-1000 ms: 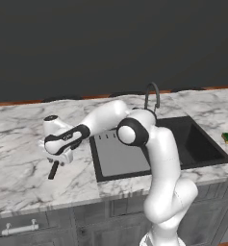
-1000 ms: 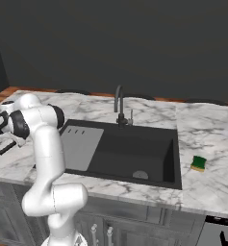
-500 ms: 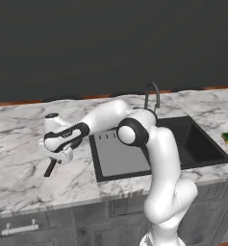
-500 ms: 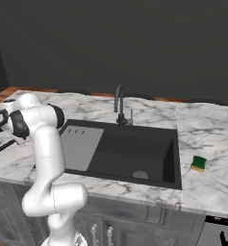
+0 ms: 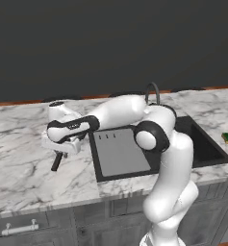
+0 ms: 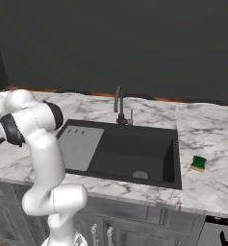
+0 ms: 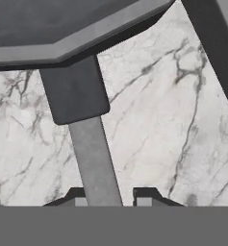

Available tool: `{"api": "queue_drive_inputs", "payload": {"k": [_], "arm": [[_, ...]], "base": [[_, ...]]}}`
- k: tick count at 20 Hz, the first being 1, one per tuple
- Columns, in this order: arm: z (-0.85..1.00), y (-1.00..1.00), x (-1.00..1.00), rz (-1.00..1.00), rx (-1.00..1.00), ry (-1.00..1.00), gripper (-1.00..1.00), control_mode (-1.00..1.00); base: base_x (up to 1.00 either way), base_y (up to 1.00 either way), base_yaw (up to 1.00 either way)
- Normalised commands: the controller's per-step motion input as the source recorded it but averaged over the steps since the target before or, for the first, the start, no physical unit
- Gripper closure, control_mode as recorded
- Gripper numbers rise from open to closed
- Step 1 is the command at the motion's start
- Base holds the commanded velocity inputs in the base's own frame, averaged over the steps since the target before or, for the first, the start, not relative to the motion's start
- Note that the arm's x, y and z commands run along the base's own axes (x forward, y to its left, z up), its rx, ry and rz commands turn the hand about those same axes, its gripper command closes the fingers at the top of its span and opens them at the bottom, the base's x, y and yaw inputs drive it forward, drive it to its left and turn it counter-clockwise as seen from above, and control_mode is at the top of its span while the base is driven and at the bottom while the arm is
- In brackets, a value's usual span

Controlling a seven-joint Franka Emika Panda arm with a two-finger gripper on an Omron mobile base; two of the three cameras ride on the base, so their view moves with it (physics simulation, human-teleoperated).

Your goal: Pick the pan and sponge and place them into the sink. Then turn on the water.

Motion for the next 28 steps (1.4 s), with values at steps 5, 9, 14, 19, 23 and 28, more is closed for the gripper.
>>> {"api": "queue_drive_inputs", "payload": {"k": [5, 9, 14, 19, 23, 28], "arm": [[0.76, -0.71, -0.79, 0.19, 0.00, 0.00, 1.00, -1.00], [0.83, -0.71, -0.85, 0.20, -0.02, 0.00, 1.00, -1.00], [0.93, -0.95, -0.83, 0.15, -0.01, 0.00, 1.00, -1.00], [0.96, -0.93, -0.65, 0.10, 0.00, 0.09, 1.00, -1.00], [0.83, -1.00, -0.64, 0.05, 0.00, 0.10, 1.00, -1.00], [0.56, -0.99, -0.52, 0.06, 0.00, 0.10, 1.00, -1.00]], "base": [[0.00, 0.00, 0.00], [0.00, 0.00, 0.00], [0.00, 0.00, 0.00], [0.00, 0.00, 0.00], [0.00, 0.00, 0.00], [0.00, 0.00, 0.00]]}}
